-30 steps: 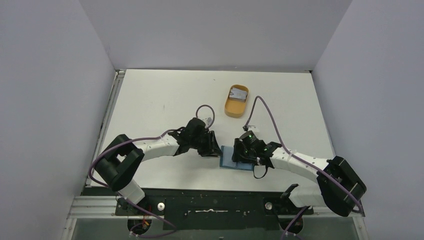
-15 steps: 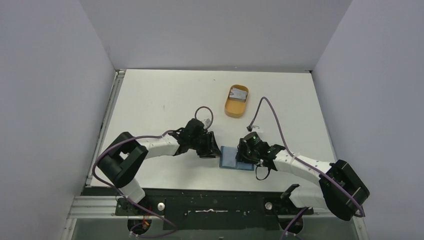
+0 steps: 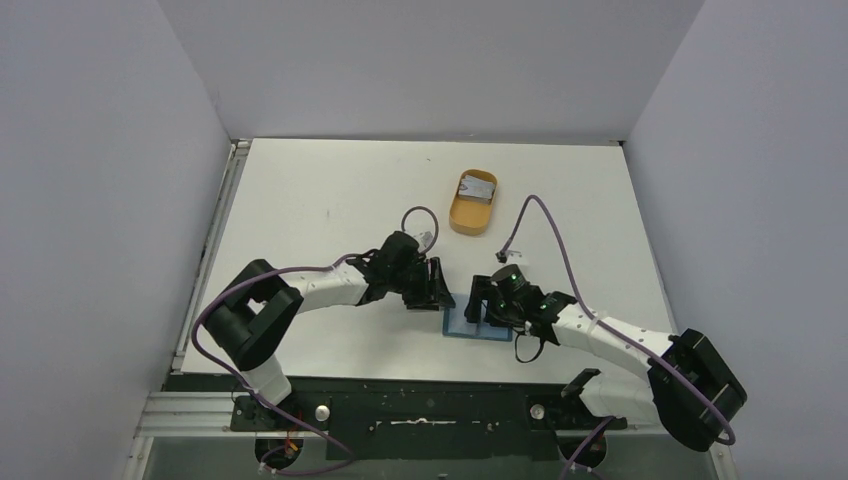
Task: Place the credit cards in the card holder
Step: Open the card holder at the center of the board.
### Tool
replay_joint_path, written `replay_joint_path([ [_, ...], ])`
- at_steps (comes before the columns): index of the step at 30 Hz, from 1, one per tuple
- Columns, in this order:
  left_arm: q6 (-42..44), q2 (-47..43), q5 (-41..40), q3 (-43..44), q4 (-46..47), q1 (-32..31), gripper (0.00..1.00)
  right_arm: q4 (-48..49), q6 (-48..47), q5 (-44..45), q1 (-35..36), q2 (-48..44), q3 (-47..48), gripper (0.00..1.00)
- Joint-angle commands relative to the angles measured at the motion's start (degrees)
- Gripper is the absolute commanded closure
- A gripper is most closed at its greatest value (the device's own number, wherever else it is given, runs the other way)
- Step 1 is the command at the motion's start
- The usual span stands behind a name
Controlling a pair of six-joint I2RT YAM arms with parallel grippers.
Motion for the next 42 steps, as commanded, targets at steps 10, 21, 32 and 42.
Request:
replay_joint_path([
  [10,0.62,-1.16,-0.98,-0.99,1.61,-0.29,0.6,-13.45,-2.45,15.93,9.96,-0.78,10.12,0.18],
  [21,0.53,-2.08,-0.72,-2.77,2.21,0.05,0.6,-10.23,-2.66,14.28,10.63,7.27,11.48,0.16],
  [32,0.29,-1.69,-0.45,-3.58,3.08,0.24,0.6,-6.33,-2.47,11.3,10.81,9.26,10.55,0.12],
  [42,-0.08,-1.1,-0.1,-3.88,3.58,0.21,0.61,-7.88,-1.62,11.78,10.79,12.23,9.03,0.23],
])
